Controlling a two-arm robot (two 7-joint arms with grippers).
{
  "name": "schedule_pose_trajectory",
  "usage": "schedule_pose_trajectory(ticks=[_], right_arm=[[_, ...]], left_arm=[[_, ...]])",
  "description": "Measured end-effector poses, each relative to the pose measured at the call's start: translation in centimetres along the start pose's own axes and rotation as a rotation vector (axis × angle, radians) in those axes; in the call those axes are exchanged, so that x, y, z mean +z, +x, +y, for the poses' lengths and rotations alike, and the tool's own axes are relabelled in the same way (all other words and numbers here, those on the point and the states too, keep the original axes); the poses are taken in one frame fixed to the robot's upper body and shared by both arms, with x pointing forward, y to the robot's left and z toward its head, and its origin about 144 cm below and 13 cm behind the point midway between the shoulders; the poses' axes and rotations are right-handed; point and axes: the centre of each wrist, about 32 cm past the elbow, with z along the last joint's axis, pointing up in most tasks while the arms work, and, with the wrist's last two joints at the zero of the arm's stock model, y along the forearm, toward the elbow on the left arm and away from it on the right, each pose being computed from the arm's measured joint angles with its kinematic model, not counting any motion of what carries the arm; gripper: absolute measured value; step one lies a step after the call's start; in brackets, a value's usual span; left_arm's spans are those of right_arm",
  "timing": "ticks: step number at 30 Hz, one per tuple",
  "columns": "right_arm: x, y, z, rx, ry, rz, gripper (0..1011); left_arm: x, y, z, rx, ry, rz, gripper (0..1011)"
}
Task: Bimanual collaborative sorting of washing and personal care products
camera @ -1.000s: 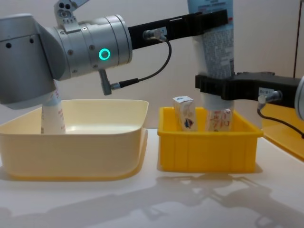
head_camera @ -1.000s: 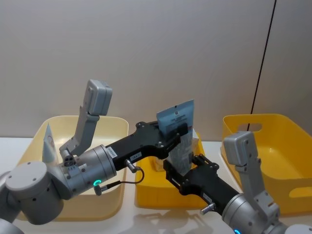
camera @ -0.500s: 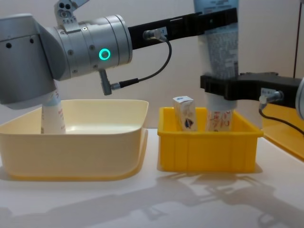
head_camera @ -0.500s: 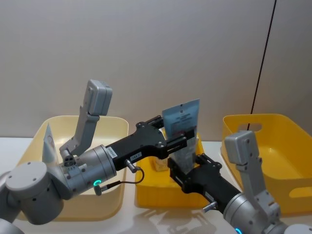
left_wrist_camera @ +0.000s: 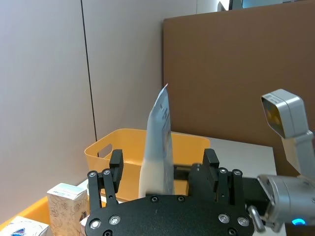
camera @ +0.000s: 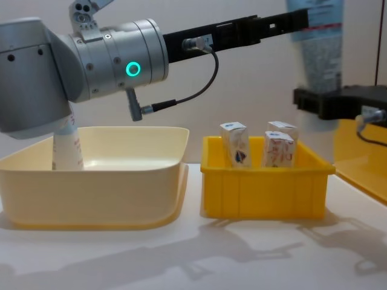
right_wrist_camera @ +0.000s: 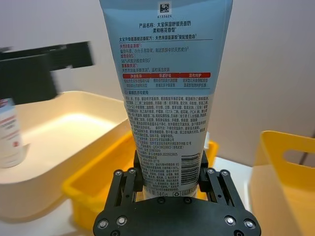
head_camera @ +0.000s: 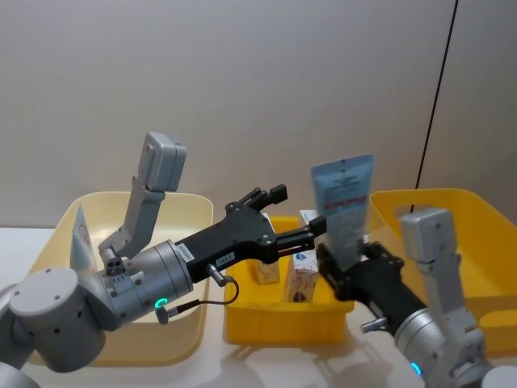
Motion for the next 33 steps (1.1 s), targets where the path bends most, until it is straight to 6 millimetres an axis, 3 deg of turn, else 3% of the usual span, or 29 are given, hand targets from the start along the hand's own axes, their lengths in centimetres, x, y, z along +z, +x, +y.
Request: schedule_pose_trajectory(ticks=[33], right_arm=[[1.1,7.3,-0.1,-0.516,0.1,-0.099,593]], left_arm=[[0.0,0.0,0.0,0.0,0.0,0.0,1003]])
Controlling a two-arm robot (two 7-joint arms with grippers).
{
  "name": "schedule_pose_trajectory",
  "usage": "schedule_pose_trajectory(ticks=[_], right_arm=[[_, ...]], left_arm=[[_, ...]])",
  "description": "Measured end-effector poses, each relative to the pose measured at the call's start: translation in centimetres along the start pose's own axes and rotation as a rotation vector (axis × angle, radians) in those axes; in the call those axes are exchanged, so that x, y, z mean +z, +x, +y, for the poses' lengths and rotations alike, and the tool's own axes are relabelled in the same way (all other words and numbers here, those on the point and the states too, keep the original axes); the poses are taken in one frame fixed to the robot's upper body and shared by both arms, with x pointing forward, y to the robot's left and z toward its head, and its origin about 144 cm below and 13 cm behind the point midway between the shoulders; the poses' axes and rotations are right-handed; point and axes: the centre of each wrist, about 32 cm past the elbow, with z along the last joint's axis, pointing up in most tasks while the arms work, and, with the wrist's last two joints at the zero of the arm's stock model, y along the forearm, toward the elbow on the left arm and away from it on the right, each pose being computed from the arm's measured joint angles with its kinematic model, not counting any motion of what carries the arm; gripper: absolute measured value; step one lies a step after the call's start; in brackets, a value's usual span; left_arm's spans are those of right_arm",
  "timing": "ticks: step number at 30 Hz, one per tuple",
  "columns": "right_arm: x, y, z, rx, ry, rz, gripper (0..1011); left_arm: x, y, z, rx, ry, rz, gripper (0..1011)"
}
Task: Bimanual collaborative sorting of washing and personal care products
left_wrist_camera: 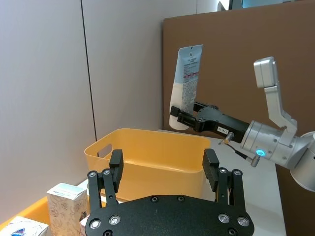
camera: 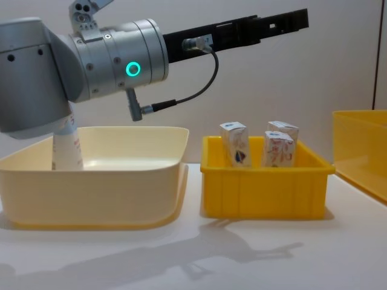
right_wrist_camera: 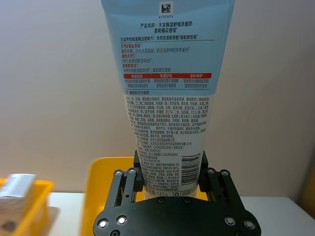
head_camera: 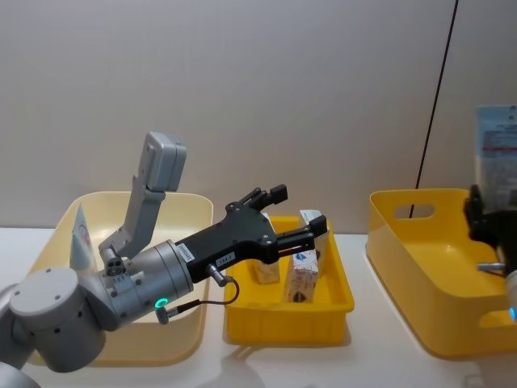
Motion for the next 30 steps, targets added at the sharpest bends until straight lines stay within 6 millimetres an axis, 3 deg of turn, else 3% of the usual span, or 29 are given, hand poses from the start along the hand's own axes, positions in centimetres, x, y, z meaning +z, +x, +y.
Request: schedule_pose_trajectory(ticks=[13,30], right_arm=[[-0.3,1.7,0.6,-0.119,-0.125,-0.061,593],[-1.5,0.9,0.4,-0.088,-0.274,-0.06,593]], left_arm=[[0.0,0.0,0.0,0.0,0.0,0.0,1003],[0.0,0.0,0.0,0.0,0.0,0.0,1003]])
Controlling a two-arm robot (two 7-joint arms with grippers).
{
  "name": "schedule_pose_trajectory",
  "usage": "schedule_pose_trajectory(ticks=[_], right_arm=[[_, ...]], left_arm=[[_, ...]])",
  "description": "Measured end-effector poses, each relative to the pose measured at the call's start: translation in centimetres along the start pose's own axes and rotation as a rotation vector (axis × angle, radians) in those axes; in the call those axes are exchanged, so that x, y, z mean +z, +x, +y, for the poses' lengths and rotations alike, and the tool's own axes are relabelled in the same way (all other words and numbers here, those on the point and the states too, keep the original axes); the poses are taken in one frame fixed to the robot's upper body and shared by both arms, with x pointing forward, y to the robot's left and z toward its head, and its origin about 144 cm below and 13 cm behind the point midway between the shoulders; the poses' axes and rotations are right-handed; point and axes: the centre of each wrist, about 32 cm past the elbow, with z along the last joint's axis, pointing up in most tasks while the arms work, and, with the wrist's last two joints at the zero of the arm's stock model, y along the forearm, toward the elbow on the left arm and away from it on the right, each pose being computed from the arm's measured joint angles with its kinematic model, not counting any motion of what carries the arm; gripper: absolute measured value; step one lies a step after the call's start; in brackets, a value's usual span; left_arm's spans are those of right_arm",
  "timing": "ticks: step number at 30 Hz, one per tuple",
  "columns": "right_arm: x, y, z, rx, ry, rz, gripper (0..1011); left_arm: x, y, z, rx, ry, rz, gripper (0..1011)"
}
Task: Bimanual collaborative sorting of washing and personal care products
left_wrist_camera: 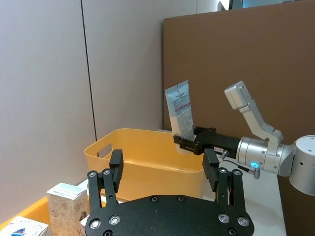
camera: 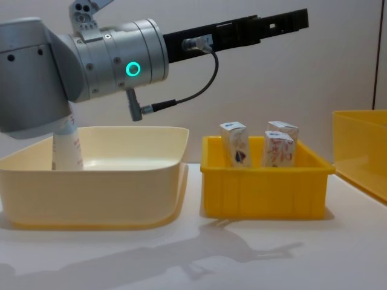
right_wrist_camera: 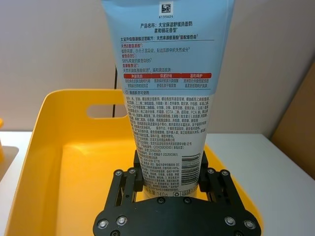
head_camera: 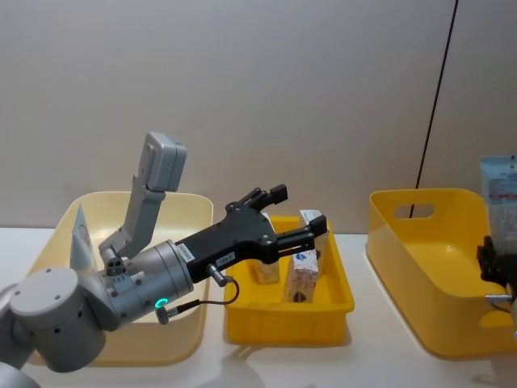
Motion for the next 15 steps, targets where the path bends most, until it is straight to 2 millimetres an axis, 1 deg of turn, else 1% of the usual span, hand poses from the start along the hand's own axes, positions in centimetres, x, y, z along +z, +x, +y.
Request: schedule_pose_trajectory(ticks=[5,7,11,13,14,15], right_arm=[[-0.3,-0.48,0.15,0.01,-0.027,-0.001,591],[-0.38,-0.63,0.21,0.012,-0.035,-0.002,629],[-0.5,-0.83,0.27,0.016,-0.045,-0.003,752],[-0.55,-0.93,0.3,0.017,-0.049,-0.004,829],[-0.57,-0.96,0.31,0.018,-0.05,-0.004,841],[-0.58,-0.98,0.31,0.018,-0.052,-0.005,883]], left_arm=[[0.0,0.0,0.0,0.0,0.0,0.0,1003],[0.0,0.0,0.0,0.0,0.0,0.0,1003],[0.0,0.0,0.0,0.0,0.0,0.0,1003],[0.0,0.0,0.0,0.0,0.0,0.0,1003],[0.0,0.0,0.0,0.0,0.0,0.0,1003],[0.0,0.0,0.0,0.0,0.0,0.0,1003]])
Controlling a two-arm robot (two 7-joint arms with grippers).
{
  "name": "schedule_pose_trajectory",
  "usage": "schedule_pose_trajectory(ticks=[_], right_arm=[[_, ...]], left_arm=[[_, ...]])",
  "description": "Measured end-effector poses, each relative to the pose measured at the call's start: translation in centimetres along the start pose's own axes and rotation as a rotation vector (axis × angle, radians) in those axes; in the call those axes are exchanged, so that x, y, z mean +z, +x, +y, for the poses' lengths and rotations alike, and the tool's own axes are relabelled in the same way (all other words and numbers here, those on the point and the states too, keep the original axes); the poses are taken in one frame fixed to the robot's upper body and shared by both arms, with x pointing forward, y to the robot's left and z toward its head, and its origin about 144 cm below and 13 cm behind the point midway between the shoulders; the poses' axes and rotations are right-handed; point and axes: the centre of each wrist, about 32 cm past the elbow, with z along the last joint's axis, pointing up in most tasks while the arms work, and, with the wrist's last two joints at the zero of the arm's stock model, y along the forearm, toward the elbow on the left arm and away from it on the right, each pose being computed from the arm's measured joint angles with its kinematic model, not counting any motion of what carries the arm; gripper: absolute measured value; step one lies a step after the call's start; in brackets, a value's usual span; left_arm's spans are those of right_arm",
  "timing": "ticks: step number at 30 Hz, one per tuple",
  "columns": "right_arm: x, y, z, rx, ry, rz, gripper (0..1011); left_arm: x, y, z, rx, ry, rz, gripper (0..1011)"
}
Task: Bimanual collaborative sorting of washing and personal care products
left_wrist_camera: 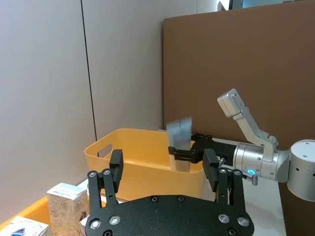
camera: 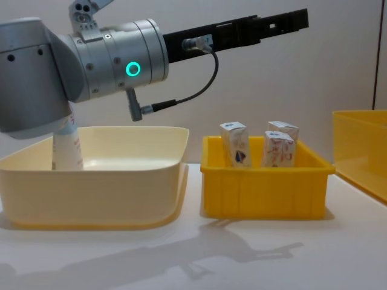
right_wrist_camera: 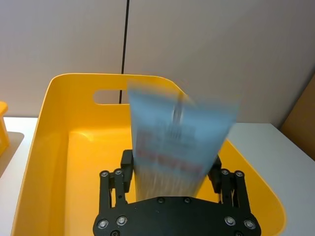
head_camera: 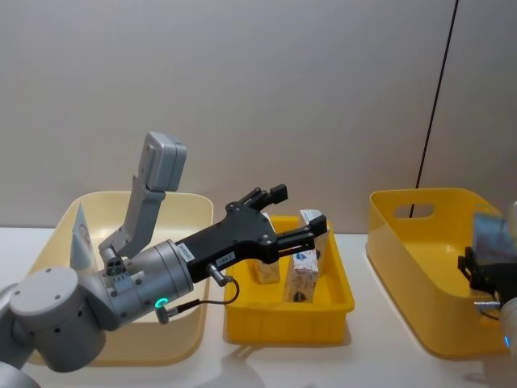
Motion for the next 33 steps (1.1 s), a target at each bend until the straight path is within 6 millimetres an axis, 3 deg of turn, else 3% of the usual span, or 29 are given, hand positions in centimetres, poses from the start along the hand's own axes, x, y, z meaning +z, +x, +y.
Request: schedule_pose_trajectory(ticks=[5,33], right_arm=[[-0.04,-0.13,0.05,0.001,-0.005,-0.001,998],[0.36,-0.21,-0.02,0.006,0.052,0.027,1001]], left_arm=[[0.0,0.0,0.0,0.0,0.0,0.0,1003],[0.0,0.0,0.0,0.0,0.0,0.0,1003]])
